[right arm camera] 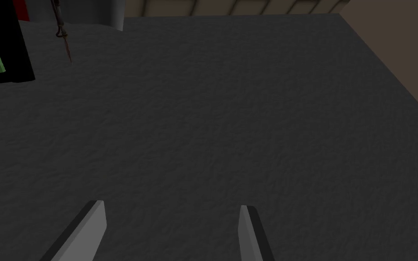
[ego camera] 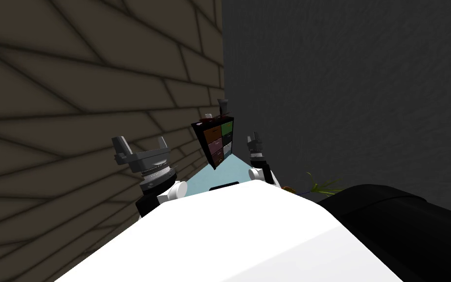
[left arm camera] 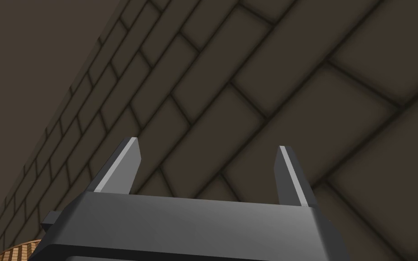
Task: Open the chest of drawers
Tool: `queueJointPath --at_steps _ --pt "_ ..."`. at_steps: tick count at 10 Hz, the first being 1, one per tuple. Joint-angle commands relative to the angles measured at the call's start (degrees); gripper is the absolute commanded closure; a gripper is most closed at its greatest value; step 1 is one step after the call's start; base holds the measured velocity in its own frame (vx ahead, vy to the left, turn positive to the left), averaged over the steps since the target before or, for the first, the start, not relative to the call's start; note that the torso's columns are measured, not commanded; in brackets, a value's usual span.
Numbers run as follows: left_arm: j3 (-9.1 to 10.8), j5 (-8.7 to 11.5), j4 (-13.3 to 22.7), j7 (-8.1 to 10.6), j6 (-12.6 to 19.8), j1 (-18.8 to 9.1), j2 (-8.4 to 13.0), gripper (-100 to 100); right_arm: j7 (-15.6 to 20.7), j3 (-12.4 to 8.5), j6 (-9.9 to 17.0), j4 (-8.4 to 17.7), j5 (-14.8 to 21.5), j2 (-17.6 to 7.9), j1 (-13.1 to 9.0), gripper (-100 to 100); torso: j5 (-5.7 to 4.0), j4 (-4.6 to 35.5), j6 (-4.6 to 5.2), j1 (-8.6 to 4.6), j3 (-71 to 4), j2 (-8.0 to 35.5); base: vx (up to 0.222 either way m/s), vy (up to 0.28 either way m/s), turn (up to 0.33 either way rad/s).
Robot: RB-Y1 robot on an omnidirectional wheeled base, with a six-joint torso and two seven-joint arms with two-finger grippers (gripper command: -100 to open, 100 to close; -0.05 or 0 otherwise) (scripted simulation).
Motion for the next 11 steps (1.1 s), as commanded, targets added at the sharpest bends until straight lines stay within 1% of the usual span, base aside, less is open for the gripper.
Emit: queueJointPath --at_steps 1,3,4,5,6,8,11 --pt "0.00 0.0 0.0 0.00 0.0 0.0 0.0 0 0.0 0.0 0.0 0.0 0.0 0.0 0.0 0 0.00 4.2 0.00 0.00 -8.5 4.2 0.000 0.000 0.000" --pt "0.00 0.0 0.0 0.00 0.0 0.0 0.0 0 0.0 0.0 0.0 0.0 0.0 0.0 0.0 0 0.00 12.7 0.00 0.00 -25.4 12.7 0.000 0.000 0.000" --pt "0.00 0.0 0.0 0.00 0.0 0.0 0.0 0 -1.4 0.1 -0.6 1.0 -0.6 -2.5 -0.9 -100 0.00 16.9 0.00 0.00 -33.8 16.9 0.018 -0.014 0.104" --pt "0.00 0.0 0.0 0.00 0.0 0.0 0.0 0 -2.3 0.2 -0.9 1.7 -1.0 -3.5 -1.5 -100 -0.01 18.8 -0.02 -0.05 -37.8 18.8 0.022 -0.028 0.125" --pt "0.00 0.0 0.0 0.00 0.0 0.0 0.0 0 -3.5 0.2 -1.4 2.5 -1.6 -4.4 -2.2 -100 -0.02 19.4 0.00 -0.07 -38.9 19.3 0.026 -0.034 0.108" --pt "0.00 0.0 0.0 0.00 0.0 0.0 0.0 0 -6.3 0.4 -2.6 4.6 -2.9 -5.8 -4.0 -100 -0.01 19.6 0.00 -0.04 -39.2 19.6 0.028 -0.047 0.153" --pt "0.00 0.0 0.0 0.00 0.0 0.0 0.0 0 -11.3 0.8 -5.0 8.5 -5.5 -7.4 -7.6 -100 -0.01 19.6 0.00 -0.04 -39.2 19.6 0.042 -0.062 0.200"
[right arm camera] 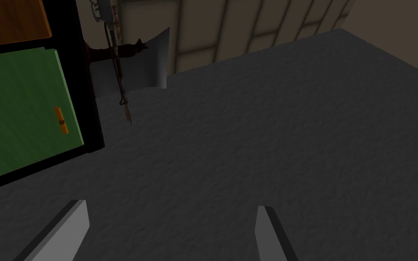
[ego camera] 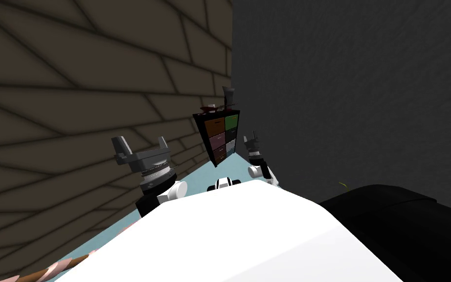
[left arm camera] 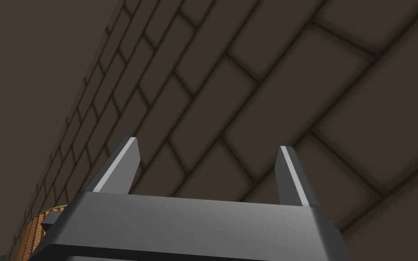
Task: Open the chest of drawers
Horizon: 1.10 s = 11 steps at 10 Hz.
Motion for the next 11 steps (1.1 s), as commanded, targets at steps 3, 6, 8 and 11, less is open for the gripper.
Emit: queueJointPath --at_steps 3,6,8,11 --pt "0.00 0.0 0.0 0.00 0.0 0.0 0.0 0 -7.2 0.5 -3.3 5.4 -3.5 -1.5 -4.9 -100 0.03 0.0 -0.01 0.12 0.0 0.1 0.029 -0.046 0.150" --pt "0.00 0.0 0.0 0.00 0.0 0.0 0.0 0 -10.5 0.6 -4.3 7.1 -4.6 -1.8 -6.5 -100 0.01 0.0 -0.02 0.04 0.0 0.0 0.026 -0.046 0.115" --pt "0.00 0.0 0.0 0.00 0.0 0.0 0.0 0 -13.0 0.8 -5.4 8.9 -5.8 -2.1 -8.0 -100 0.00 0.0 -0.02 0.02 0.0 0.0 0.022 -0.051 0.136" --pt "0.00 0.0 0.0 0.00 0.0 0.0 0.0 0 -18.0 1.2 -7.5 12.7 -8.2 -2.5 -11.4 -100 0.02 0.0 0.02 0.07 0.0 0.0 0.022 -0.043 0.152"
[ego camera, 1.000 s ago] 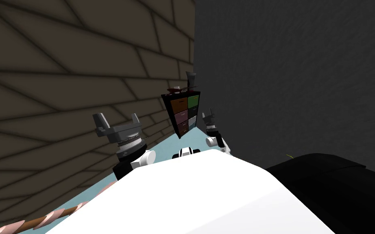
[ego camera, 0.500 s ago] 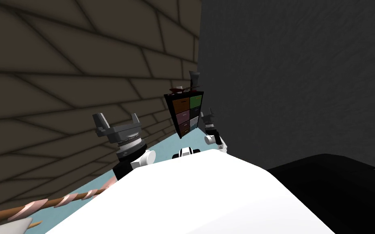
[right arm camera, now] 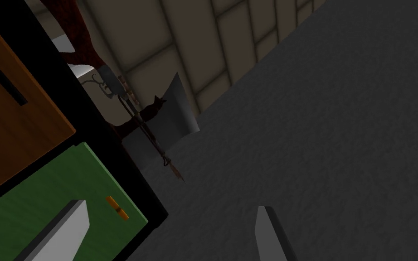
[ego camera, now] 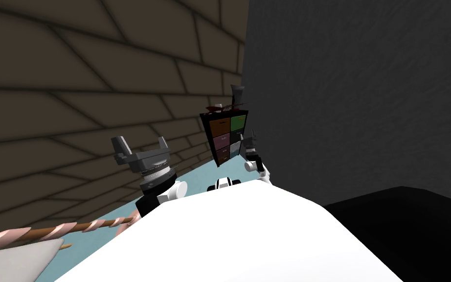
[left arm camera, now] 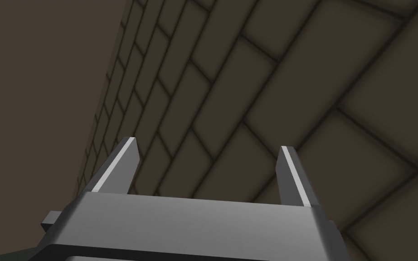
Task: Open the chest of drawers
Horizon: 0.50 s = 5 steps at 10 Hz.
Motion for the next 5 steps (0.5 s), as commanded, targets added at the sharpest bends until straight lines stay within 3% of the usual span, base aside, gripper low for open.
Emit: queueJointPath --at_steps 1,4,5 --pt "0.00 0.0 0.0 0.00 0.0 0.0 0.0 0 -3.2 0.2 -1.3 2.2 -1.4 -0.2 -1.9 -100 -0.01 0.0 -0.05 -0.04 0.0 0.0 0.025 -0.046 0.106" --pt "0.00 0.0 0.0 0.00 0.0 0.0 0.0 0 -8.3 0.6 -3.6 6.3 -3.9 -0.4 -5.4 -100 -0.01 0.0 0.01 -0.04 0.0 0.0 0.017 -0.055 0.170" --pt "0.00 0.0 0.0 0.00 0.0 0.0 0.0 0 -8.8 0.6 -3.6 6.3 -3.9 -0.4 -5.4 -100 -0.02 0.0 -0.05 -0.06 0.0 0.0 0.017 -0.055 0.095"
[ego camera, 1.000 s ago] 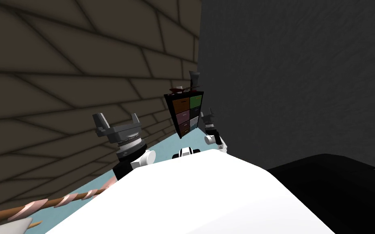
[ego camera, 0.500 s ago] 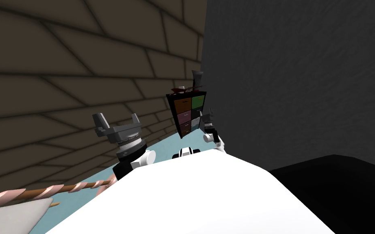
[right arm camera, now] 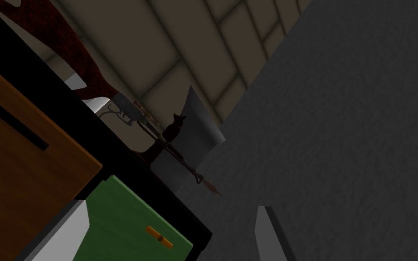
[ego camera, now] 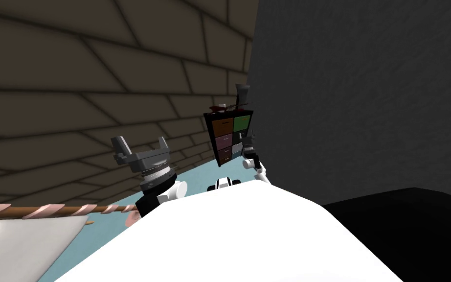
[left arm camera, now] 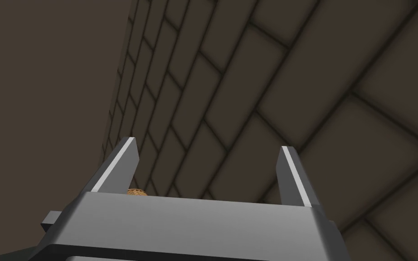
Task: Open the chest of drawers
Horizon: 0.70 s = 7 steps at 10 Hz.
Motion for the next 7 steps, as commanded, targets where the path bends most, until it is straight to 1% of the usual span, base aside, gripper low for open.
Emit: queueJointPath --at_steps 1,2,3,4,5,6,7 --pt "0.00 0.0 0.0 0.00 0.0 0.0 0.0 0 -4.1 0.3 -2.0 3.4 -1.9 -0.2 -2.6 -100 0.01 0.0 0.06 0.03 0.0 0.0 0.022 -0.060 0.175" --pt "0.00 0.0 0.0 0.00 0.0 0.0 0.0 0 -4.9 0.3 -2.0 3.4 -1.9 -0.2 -2.6 -100 0.01 0.0 0.01 0.03 0.0 0.0 0.018 -0.058 0.107" --pt "0.00 0.0 0.0 0.00 0.0 0.0 0.0 0 -7.0 0.5 -3.2 5.7 -3.3 -0.2 -4.5 -100 0.01 0.0 0.05 0.04 0.0 0.0 0.024 -0.061 0.188" --pt "0.00 0.0 0.0 0.00 0.0 0.0 0.0 0 -7.8 0.5 -3.2 5.7 -3.3 -0.2 -4.5 -100 0.01 0.0 0.01 0.04 0.0 0.0 0.016 -0.051 0.119" --pt "0.00 0.0 0.0 0.00 0.0 0.0 0.0 0 -9.8 0.7 -4.3 8.0 -4.6 -0.2 -6.4 -100 0.02 0.0 0.05 0.06 0.0 0.0 0.009 -0.048 0.204" --pt "0.00 0.0 0.0 0.00 0.0 0.0 0.0 0 -10.7 0.7 -4.3 8.0 -4.6 -0.2 -6.4 -100 0.02 0.0 0.00 0.07 0.0 0.0 0.011 -0.046 0.107" --pt "0.00 0.0 0.0 0.00 0.0 0.0 0.0 0 -12.6 0.9 -5.5 10.4 -5.9 -0.1 -8.3 -100 0.02 0.0 0.06 0.05 0.0 0.0 0.018 -0.059 0.207"
